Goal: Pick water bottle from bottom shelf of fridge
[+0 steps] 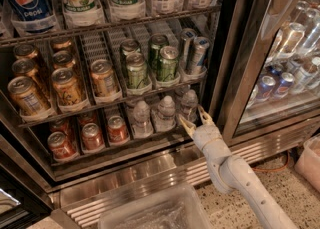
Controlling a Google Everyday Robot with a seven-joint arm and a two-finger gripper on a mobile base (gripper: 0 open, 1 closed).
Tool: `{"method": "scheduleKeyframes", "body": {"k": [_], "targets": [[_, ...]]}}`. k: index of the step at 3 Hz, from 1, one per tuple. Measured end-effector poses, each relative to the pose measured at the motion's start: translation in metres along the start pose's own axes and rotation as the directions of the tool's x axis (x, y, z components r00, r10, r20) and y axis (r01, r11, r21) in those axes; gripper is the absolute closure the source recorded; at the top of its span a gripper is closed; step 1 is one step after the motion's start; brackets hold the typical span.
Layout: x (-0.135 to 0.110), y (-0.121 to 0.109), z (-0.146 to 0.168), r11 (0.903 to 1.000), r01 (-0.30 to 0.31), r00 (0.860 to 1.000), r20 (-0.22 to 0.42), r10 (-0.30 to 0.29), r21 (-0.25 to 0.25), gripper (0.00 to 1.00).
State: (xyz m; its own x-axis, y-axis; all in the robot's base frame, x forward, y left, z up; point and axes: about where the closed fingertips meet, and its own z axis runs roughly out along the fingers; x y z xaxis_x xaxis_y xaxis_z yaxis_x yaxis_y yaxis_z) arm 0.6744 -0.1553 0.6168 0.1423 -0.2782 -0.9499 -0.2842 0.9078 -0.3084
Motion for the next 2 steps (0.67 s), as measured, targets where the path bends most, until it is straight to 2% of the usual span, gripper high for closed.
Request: {"method": "scheduleKeyframes", "body": {"k": [2], "targets": [[0.0011,-0.0023,0.005,0.9999,-0.002,1.0,-0.002,0.002,0.015,0.25]]}}
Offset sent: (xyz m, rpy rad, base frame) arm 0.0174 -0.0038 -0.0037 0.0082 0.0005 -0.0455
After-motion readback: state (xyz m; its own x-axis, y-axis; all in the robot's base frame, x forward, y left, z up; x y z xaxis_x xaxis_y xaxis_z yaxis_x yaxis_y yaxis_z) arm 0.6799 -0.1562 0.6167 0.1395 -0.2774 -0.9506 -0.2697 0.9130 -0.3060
